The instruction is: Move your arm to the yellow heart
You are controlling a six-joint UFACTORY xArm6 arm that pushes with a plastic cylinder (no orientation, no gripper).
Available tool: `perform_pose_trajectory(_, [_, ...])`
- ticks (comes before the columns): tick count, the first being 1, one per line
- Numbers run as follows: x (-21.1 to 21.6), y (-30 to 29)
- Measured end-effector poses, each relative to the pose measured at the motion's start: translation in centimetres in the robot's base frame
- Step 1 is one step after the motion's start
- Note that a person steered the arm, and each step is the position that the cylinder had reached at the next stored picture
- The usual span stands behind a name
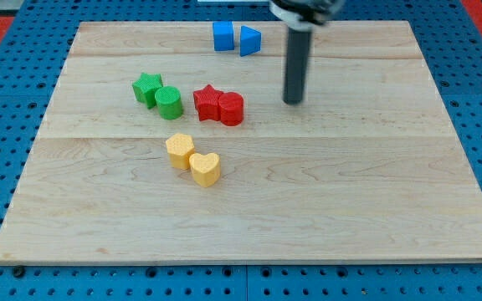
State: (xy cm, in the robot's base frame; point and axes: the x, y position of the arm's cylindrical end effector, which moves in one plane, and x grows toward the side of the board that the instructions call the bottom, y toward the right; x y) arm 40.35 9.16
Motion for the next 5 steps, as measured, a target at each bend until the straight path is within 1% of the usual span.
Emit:
perform_pose_trajectory(1, [9.3,1.8])
perform_pose_trajectory(2, [17.1,-3.2])
perform_pose_trajectory(3, [18.6,-10.4])
perform_pose_trajectory(4, [15.4,-21.2])
perform_pose_trajectory(5, [13.7,-21.3])
